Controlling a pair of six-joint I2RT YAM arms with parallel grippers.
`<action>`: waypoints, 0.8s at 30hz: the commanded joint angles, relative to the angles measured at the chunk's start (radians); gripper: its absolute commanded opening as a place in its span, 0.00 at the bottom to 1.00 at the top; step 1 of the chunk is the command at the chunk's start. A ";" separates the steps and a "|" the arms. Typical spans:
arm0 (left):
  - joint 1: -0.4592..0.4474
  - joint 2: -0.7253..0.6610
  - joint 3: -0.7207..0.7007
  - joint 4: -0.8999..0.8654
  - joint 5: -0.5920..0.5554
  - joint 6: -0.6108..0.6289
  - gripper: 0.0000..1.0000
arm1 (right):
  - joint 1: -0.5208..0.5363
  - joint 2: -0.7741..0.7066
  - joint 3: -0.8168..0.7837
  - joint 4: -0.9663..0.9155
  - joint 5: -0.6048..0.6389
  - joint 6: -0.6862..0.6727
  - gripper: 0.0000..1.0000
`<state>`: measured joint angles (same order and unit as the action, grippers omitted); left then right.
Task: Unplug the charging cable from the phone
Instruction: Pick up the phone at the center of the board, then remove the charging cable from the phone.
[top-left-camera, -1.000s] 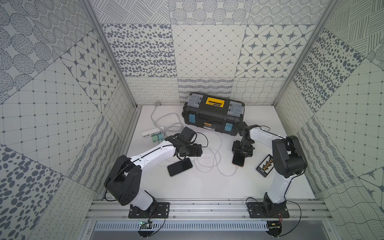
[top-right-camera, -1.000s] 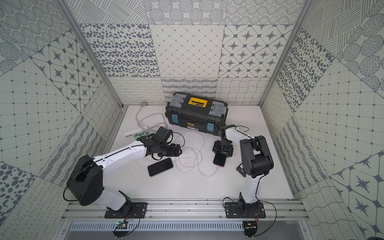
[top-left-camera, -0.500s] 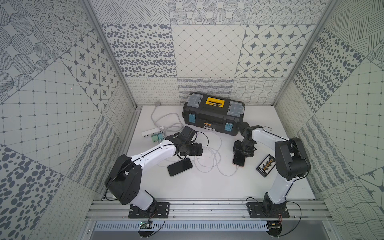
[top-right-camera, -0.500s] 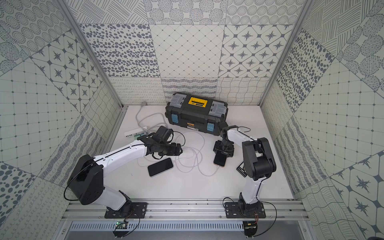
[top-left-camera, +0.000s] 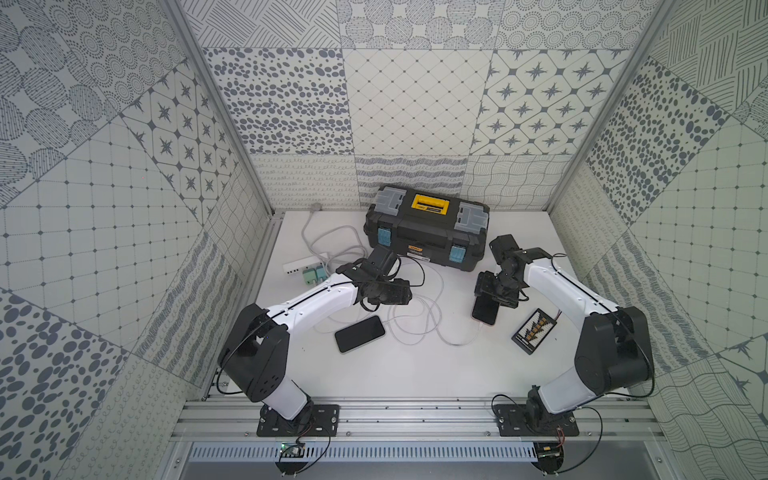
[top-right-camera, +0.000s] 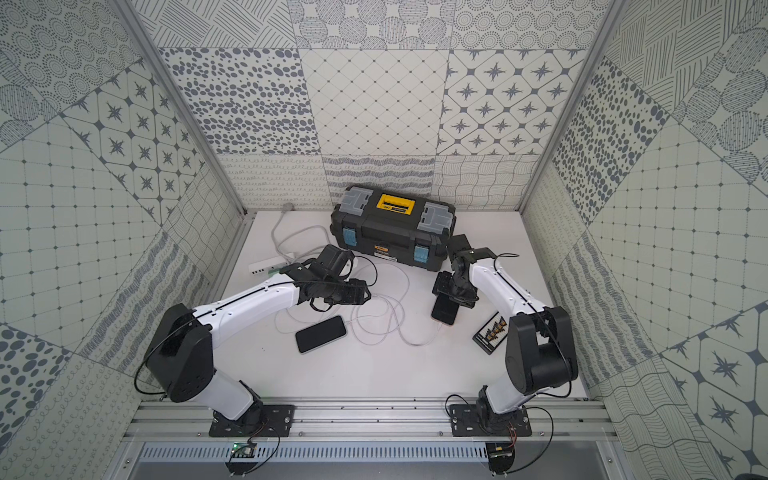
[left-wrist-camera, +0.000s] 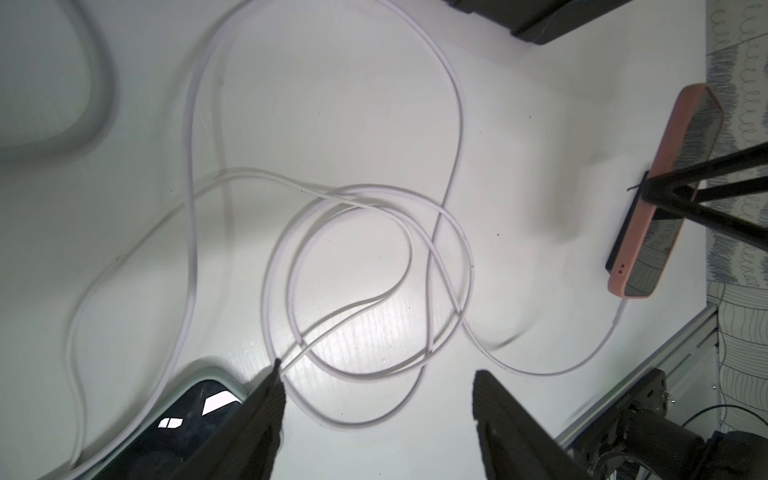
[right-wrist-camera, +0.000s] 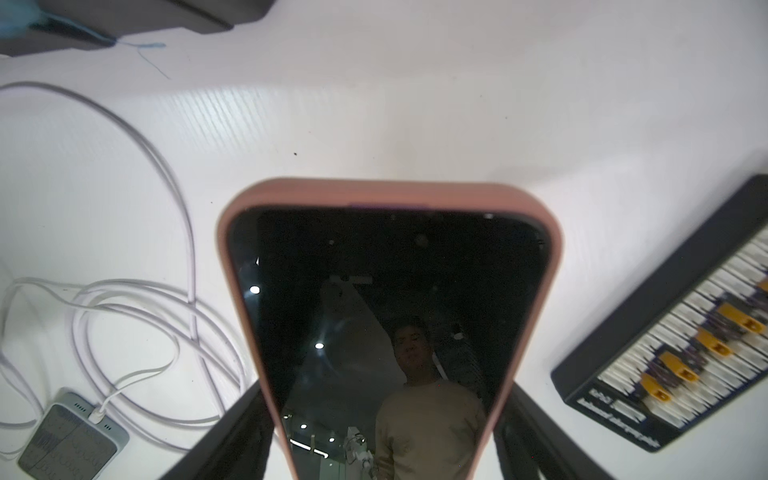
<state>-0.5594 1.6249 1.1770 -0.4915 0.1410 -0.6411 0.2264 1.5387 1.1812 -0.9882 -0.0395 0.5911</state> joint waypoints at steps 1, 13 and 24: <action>-0.030 0.030 0.063 0.054 0.062 0.048 0.69 | -0.012 -0.073 0.064 -0.028 0.026 0.021 0.59; -0.147 0.117 0.182 0.220 0.158 0.117 0.64 | -0.032 -0.127 0.156 -0.035 0.036 0.092 0.59; -0.220 0.227 0.307 0.251 0.209 0.156 0.63 | -0.032 -0.144 0.214 -0.032 0.060 0.130 0.59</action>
<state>-0.7513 1.8187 1.4445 -0.3077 0.2848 -0.5377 0.2001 1.4330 1.3510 -1.0454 0.0006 0.6975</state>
